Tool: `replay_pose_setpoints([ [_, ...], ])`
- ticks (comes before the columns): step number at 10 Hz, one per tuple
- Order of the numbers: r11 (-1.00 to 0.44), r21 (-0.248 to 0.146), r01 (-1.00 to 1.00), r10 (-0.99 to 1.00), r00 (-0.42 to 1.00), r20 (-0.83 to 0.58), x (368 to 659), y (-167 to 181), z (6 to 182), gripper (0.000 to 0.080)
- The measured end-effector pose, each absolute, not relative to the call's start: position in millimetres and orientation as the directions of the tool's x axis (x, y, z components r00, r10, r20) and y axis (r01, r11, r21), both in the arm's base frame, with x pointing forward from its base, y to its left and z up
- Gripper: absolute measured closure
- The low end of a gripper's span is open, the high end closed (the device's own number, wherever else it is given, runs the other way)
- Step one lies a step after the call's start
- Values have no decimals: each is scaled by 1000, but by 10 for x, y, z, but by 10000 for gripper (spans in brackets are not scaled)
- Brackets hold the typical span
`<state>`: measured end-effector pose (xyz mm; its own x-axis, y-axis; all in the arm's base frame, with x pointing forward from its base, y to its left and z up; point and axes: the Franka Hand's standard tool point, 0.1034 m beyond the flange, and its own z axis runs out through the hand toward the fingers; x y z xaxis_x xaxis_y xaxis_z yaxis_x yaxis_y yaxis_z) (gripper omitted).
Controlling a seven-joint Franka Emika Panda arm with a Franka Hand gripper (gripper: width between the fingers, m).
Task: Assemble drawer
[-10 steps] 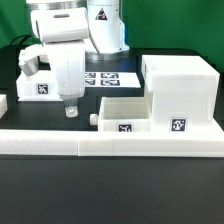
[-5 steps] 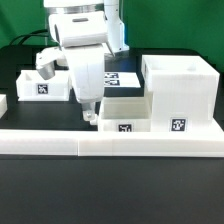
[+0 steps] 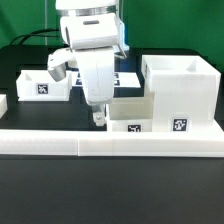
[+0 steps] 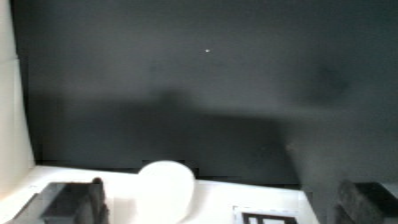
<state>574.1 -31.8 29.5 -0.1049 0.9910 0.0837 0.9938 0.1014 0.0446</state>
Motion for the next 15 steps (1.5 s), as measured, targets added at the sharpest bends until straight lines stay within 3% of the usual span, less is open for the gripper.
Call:
replay_pose_setpoints([
  [3,93,47,995,992,-96,84,5756,-151,308,151],
  [6,-52,42,998,994,48,94,5753,-81,306,151],
  [10,-31,45,998,996,27,90,5751,-97,292,151],
  [13,57,58,997,995,-61,77,5793,197,255,151],
  [15,57,58,997,995,-61,76,5791,187,251,151],
])
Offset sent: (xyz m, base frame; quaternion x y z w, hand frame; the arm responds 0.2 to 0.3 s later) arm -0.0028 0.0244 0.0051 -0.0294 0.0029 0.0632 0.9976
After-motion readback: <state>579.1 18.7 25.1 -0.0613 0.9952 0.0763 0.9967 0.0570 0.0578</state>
